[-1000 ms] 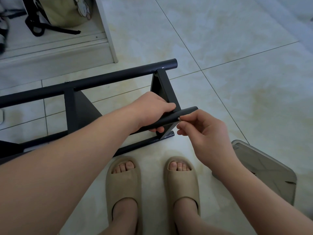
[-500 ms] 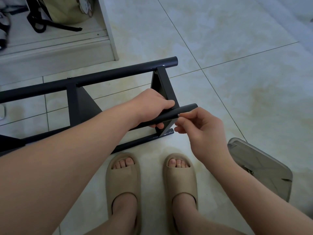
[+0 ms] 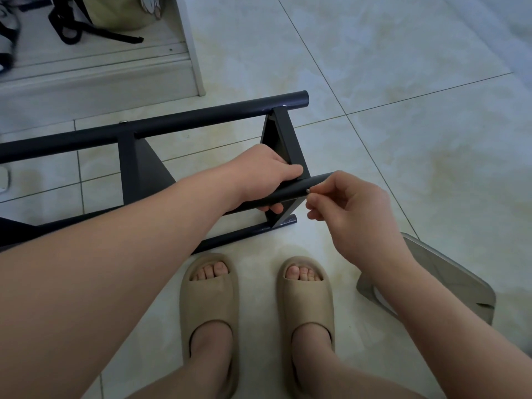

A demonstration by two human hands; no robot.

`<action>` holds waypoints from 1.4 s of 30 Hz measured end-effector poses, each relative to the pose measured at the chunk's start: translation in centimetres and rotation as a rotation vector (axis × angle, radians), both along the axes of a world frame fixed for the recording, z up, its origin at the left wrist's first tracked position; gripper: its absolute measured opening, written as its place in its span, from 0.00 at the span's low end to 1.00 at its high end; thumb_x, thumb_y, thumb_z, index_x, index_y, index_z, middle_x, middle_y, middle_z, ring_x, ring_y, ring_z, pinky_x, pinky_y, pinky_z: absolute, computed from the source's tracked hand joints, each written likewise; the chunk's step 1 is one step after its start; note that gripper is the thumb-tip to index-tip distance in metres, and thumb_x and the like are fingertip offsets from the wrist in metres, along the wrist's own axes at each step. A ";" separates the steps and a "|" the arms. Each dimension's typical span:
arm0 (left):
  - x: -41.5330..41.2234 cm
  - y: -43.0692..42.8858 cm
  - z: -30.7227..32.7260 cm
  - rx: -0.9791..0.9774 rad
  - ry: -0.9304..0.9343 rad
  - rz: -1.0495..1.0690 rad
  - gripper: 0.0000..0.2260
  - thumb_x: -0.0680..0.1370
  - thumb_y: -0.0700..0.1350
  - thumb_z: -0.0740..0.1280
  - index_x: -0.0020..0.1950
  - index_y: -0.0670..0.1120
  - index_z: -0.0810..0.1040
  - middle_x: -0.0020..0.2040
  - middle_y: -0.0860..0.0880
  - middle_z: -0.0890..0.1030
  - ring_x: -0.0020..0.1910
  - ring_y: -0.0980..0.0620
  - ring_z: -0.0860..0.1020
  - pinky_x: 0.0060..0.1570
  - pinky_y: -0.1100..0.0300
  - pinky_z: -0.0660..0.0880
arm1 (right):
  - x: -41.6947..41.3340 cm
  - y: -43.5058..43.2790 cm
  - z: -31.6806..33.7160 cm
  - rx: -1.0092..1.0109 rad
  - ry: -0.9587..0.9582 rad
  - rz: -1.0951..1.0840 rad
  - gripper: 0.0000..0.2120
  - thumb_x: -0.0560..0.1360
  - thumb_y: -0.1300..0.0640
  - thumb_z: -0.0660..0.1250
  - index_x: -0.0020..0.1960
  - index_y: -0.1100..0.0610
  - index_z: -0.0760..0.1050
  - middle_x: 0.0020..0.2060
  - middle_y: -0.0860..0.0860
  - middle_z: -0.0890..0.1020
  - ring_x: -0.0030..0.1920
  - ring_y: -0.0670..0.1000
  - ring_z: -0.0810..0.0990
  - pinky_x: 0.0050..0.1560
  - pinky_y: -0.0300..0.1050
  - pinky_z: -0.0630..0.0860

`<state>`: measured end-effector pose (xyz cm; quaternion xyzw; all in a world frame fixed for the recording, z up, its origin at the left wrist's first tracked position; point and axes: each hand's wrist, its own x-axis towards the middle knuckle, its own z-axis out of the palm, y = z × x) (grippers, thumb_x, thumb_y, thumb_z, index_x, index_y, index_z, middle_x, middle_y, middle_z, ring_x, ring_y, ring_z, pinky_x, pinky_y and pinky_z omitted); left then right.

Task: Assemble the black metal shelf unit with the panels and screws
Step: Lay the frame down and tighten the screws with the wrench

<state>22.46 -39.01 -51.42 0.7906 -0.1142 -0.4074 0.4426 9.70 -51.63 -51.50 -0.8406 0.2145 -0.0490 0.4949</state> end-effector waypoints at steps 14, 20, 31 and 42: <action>-0.1 -0.1 -0.1 0.005 -0.019 0.004 0.17 0.81 0.49 0.65 0.49 0.34 0.81 0.24 0.47 0.78 0.23 0.50 0.79 0.26 0.63 0.74 | 0.2 1.2 -1.4 0.430 -0.095 -0.227 0.06 0.77 0.67 0.70 0.41 0.61 0.77 0.32 0.54 0.84 0.32 0.52 0.84 0.39 0.49 0.84; 0.0 0.0 -0.1 -0.015 -0.023 0.022 0.13 0.81 0.49 0.67 0.43 0.41 0.77 0.25 0.48 0.79 0.25 0.48 0.80 0.26 0.61 0.74 | 1.0 -0.6 -0.6 0.289 0.050 -0.144 0.15 0.74 0.60 0.76 0.49 0.56 0.69 0.34 0.54 0.86 0.32 0.52 0.85 0.34 0.44 0.81; 0.6 0.4 -0.1 0.023 -0.131 0.014 0.14 0.81 0.50 0.66 0.44 0.40 0.79 0.25 0.46 0.80 0.23 0.50 0.79 0.25 0.63 0.74 | 3.5 -3.2 0.2 0.090 0.211 0.145 0.10 0.76 0.54 0.74 0.55 0.50 0.77 0.35 0.49 0.87 0.35 0.50 0.85 0.42 0.46 0.81; 1.4 2.1 -0.6 0.270 -0.595 0.159 0.12 0.79 0.57 0.63 0.45 0.50 0.76 0.38 0.54 0.81 0.39 0.51 0.80 0.40 0.53 0.75 | 5.6 -1.4 -1.3 -0.160 0.104 0.231 0.21 0.78 0.44 0.70 0.68 0.48 0.74 0.42 0.47 0.86 0.45 0.44 0.82 0.48 0.40 0.76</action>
